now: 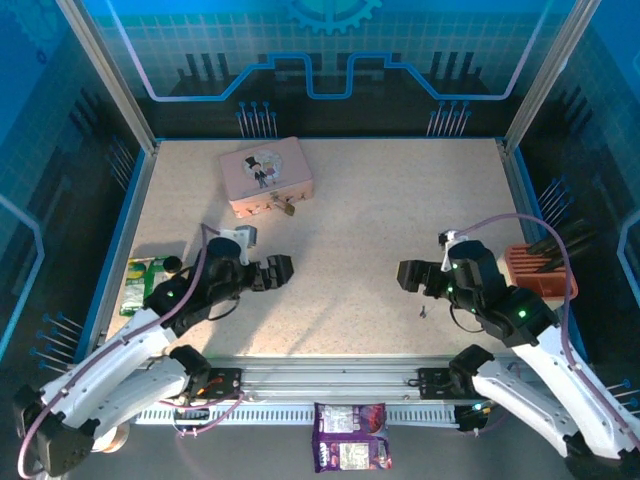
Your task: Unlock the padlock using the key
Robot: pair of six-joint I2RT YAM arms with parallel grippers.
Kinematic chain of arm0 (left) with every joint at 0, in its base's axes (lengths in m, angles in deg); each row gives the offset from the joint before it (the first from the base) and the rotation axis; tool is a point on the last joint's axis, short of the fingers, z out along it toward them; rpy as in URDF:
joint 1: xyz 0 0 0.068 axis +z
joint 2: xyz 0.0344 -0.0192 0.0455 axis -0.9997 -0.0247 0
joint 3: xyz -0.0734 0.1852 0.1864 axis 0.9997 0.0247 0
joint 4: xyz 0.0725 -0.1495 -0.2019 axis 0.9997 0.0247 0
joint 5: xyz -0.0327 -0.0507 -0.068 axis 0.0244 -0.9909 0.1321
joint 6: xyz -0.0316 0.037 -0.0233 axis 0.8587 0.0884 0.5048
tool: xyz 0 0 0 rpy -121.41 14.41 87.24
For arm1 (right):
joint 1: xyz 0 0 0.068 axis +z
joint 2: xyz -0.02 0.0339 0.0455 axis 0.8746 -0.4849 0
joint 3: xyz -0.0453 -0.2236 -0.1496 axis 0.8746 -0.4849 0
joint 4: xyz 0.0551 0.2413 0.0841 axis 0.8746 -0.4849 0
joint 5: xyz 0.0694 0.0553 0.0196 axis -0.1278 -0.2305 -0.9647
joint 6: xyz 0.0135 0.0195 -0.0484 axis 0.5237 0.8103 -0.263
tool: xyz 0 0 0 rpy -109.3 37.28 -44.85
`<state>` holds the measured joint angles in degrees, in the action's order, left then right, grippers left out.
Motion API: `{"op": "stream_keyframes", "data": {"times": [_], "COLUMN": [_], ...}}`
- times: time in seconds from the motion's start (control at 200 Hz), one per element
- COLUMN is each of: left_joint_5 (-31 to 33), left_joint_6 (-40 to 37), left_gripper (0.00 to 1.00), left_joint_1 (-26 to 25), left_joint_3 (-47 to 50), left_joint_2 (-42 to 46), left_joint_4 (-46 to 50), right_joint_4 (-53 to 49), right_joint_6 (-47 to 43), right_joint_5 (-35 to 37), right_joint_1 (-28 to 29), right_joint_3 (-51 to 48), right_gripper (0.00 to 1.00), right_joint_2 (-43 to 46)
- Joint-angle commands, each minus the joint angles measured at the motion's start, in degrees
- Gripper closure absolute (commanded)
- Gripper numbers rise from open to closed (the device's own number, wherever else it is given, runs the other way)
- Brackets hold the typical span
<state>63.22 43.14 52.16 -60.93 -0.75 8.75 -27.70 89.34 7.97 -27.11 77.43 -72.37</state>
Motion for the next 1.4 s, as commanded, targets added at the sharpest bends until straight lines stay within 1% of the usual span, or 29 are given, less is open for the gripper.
{"op": "stream_keyframes", "data": {"times": [0.0, 0.08, 0.155, 0.275, 0.445, 0.58, 0.62, 0.745, 0.935, 1.286, 1.336, 1.396], "left_joint_5": [2.78, 3.84, 4.63, 6.55, 6.79, 7.33, 7.41, 7.4, 7.73, 8.34, 8.46, 8.56], "left_joint_6": [3.9, 5.86, 7.6, 9.47, 11.04, 11.05, 11.08, 11.13, 10.97, 10.28, 10.26, 10.28], "left_gripper": [0.01, 0.01, 0.01, 0.01, 0.01, 0.01, 0.01, 0.01, 0.01, 0.01, 0.01, 0.01], "left_joint_1": [-4.67, -7.01, -8.93, -11.57, -13.19, -13.56, -13.61, -13.65, -13.67, -13.67, -13.67, -13.68], "left_joint_3": [2.98, 5.03, 6.72, 8.01, 9.62, 10.1, 10.38, 10.92, 11.64, 12.02, 12.02, 12.11], "left_joint_2": [-1.78, -3.2, -4.15, -5.56, -7.04, -7.91, -7.84, -7.86, -6.99, -5.98, -6.0, -6.05], "left_joint_4": [-2.22, -4.21, -6.59, -8.8, -11.1, -11.77, -12.11, -12.88, -12.47, -12.06, -12.1, -12.1], "right_joint_4": [-5.7, -5.98, -5.99, -5.17, -3.19, -1.21, -0.38, 1.0, 3.26, 3.16, 2.16, 0.78], "right_joint_6": [6.45, 8.55, 10.25, 12.18, 13.46, 13.68, 13.5, 12.72, 13.29, 13.74, 13.96, 13.92], "right_joint_5": [7.12, 9.03, 9.48, 8.46, 7.07, 7.0, 7.51, 9.63, 8.66, 10.9, 11.69, 12.89], "right_joint_1": [5.17, 8.57, 10.11, 10.93, 11.23, 11.27, 11.16, 10.31, 8.22, 6.08, 6.12, 6.29], "right_joint_3": [-1.04, -2.43, -3.93, -6.73, -9.87, -11.21, -11.58, -12.36, -14.29, -13.96, -13.36, -12.18], "right_gripper": [0.12, 0.15, 0.17, 0.24, 0.31, 0.37, 0.38, 0.44, 0.51, 0.63, 0.66, 0.66], "right_joint_2": [-2.35, -4.81, -7.58, -11.81, -17.03, -21.91, -23.42, -27.48, -31.91, -35.1, -35.27, -35.36]}}
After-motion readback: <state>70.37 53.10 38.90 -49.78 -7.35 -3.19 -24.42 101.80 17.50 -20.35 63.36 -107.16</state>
